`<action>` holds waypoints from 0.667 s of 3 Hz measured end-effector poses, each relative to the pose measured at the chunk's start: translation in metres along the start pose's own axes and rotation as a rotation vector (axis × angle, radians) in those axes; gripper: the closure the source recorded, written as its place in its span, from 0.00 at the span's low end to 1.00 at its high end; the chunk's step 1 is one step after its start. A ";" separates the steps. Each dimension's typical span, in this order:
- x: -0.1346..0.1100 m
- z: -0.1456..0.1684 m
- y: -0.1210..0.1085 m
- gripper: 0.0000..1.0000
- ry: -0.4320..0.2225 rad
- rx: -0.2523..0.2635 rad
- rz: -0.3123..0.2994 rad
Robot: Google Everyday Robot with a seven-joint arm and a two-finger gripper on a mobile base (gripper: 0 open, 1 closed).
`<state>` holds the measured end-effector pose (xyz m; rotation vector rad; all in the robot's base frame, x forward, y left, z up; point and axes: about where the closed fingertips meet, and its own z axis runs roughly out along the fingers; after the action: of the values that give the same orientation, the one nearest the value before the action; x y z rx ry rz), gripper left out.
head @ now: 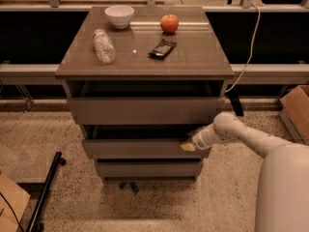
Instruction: Open middle drawer
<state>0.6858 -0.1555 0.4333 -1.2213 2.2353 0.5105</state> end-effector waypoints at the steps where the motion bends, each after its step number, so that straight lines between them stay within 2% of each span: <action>1: 0.000 0.002 0.002 0.57 0.001 -0.005 0.000; 2: 0.003 0.004 0.005 0.34 0.025 -0.025 -0.008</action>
Offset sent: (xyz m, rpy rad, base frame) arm -0.0245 0.0005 -0.0139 -0.0872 0.1301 0.1235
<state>0.6810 -0.1525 0.4288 -1.2549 2.2501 0.5239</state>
